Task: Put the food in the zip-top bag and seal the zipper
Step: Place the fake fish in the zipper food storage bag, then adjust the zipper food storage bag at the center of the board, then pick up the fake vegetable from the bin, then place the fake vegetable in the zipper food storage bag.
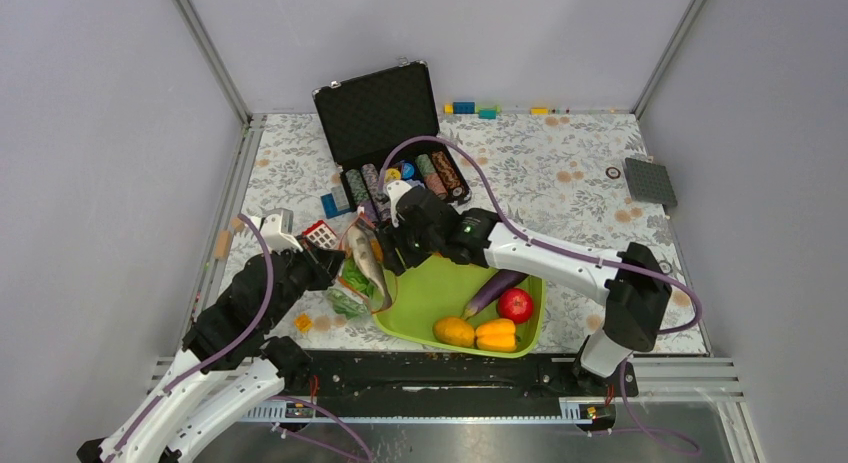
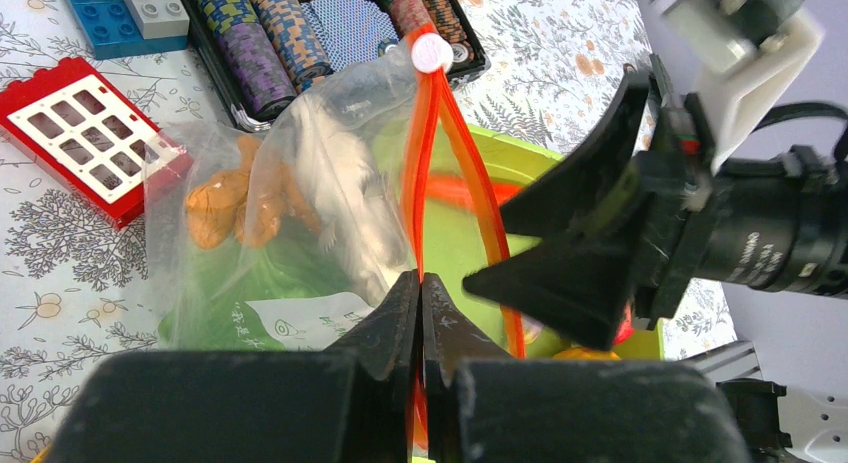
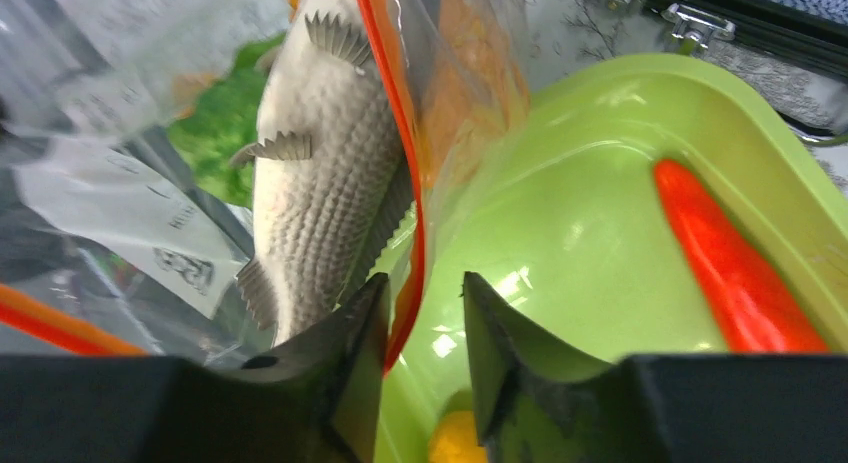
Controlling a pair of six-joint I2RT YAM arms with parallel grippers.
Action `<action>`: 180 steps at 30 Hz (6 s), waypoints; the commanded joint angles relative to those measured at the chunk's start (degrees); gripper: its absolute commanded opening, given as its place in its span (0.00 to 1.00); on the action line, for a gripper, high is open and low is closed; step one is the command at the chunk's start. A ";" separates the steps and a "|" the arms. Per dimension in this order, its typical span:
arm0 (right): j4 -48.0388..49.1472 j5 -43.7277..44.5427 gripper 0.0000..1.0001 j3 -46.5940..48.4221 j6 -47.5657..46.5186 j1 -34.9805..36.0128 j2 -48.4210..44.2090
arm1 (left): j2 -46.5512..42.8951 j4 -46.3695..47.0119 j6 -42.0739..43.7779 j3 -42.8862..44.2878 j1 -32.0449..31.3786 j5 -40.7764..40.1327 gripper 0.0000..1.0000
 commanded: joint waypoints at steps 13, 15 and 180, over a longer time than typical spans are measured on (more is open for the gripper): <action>-5.30 -10.81 0.00 32.42 -2.11 2.96 7.16 | -0.86 -13.70 -0.05 11.64 0.14 -16.91 0.00; -5.88 -11.25 0.00 34.79 -1.93 2.91 8.51 | -0.62 -15.47 0.04 11.84 0.20 -16.50 0.00; 0.66 8.38 1.00 -16.93 -18.40 -10.20 -16.31 | 0.81 4.29 6.46 2.78 0.15 -0.78 0.00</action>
